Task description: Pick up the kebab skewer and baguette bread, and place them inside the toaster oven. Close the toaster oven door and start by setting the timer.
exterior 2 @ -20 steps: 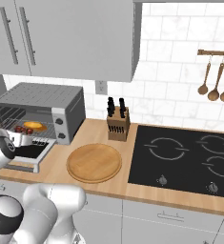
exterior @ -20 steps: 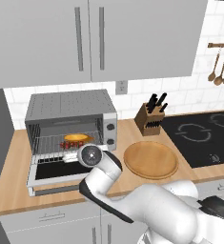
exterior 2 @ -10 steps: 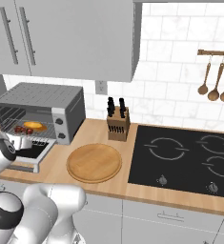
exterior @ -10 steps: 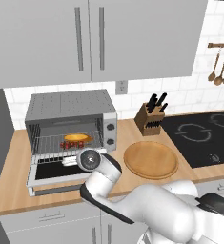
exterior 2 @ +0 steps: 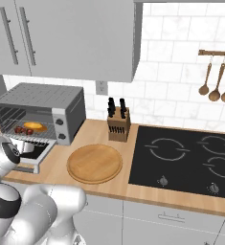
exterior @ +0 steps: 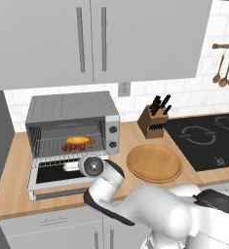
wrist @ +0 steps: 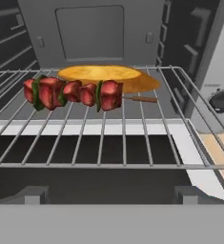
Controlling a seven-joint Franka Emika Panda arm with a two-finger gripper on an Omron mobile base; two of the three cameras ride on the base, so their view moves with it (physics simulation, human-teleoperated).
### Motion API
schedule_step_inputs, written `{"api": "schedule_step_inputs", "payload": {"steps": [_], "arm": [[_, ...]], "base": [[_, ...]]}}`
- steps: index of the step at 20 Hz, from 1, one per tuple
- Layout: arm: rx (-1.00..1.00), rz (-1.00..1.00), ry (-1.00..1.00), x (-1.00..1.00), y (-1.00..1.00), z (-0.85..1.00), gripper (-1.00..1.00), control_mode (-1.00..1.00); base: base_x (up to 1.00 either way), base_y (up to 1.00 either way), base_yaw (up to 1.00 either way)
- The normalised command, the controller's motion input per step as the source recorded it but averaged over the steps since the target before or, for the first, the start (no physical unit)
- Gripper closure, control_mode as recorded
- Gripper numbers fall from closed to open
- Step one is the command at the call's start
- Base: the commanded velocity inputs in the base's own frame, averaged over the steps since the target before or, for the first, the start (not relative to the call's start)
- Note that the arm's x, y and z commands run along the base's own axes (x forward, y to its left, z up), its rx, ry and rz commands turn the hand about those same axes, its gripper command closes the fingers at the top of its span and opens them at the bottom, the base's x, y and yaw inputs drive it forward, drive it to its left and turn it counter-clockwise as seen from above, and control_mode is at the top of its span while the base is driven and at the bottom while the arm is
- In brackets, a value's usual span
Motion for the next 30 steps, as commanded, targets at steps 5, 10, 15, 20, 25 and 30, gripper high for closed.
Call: {"api": "schedule_step_inputs", "payload": {"steps": [5, 10, 15, 20, 25, 30], "arm": [[0.00, -0.01, 0.00, 0.21, 0.20, -0.03, -1.00, -1.00], [0.00, -0.01, 0.00, 0.23, 0.16, 0.00, -1.00, -1.00], [0.00, 0.00, 0.00, 0.16, 0.08, -0.10, -1.00, -1.00], [0.00, 0.00, 0.00, 0.05, 0.00, -0.17, -1.00, -1.00], [0.00, 0.00, -0.04, 0.22, 0.00, -0.01, -1.00, -1.00], [0.00, 0.00, -0.01, 0.31, 0.00, 0.02, -1.00, -1.00]], "base": [[0.00, 0.00, 0.00], [0.00, 0.00, 0.00], [0.00, 0.00, 0.00], [0.00, 0.00, 0.00], [0.00, 0.00, 0.00], [0.00, 0.00, 0.00]]}}
